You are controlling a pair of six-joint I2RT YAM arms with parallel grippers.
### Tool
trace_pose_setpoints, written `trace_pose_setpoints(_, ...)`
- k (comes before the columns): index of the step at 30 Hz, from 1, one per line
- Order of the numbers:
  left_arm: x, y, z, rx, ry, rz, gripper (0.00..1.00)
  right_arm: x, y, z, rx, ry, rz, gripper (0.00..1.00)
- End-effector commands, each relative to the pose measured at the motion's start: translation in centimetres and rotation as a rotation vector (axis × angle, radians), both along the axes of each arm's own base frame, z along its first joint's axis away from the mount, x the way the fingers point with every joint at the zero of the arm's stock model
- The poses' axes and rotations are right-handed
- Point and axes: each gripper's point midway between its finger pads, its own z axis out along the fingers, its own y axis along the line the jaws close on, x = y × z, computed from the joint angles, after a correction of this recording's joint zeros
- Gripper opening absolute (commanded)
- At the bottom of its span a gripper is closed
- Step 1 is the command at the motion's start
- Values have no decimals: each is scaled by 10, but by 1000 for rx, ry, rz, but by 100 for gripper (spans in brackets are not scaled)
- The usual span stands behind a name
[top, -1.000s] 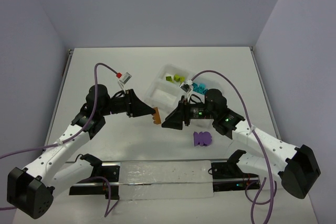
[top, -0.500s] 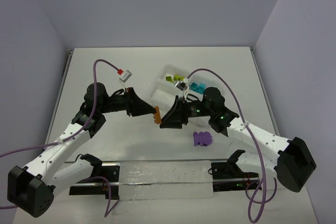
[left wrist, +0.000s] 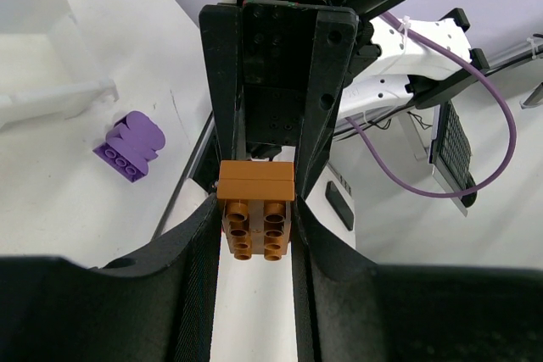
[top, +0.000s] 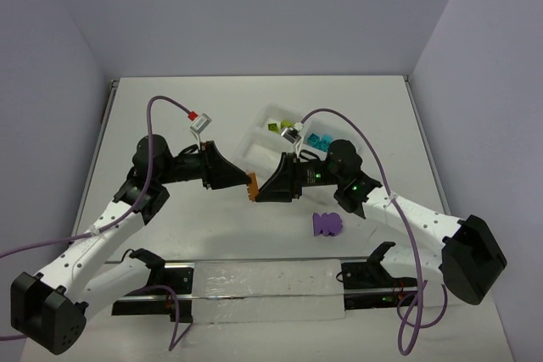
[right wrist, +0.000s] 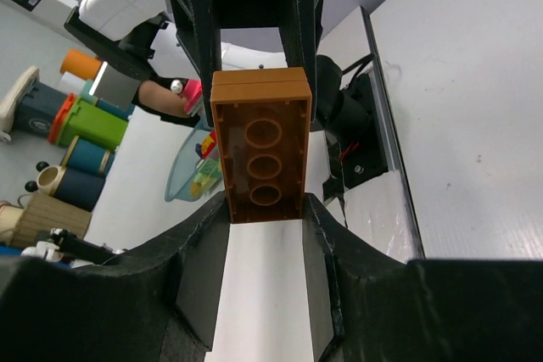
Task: Sort the legos into containers by color
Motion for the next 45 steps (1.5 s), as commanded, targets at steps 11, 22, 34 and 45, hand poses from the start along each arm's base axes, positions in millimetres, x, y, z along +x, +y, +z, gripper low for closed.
trace_pose_setpoints(11, -4, 2, 18, -30, -94, -15, 0, 2, -2, 32, 110, -86, -28, 0)
trace_pose_setpoints(22, 1, 0, 12, -24, -76, -1, 0, 28, -29, 5, 81, -35, -176, 0)
trace_pose_setpoints(34, 15, -6, 5, -33, -21, 22, 0, 35, -31, -1, 64, -30, -185, 0)
trace_pose_setpoints(45, 33, -12, 2, -41, 49, 71, 0, 43, -12, -16, -13, -29, -223, 0)
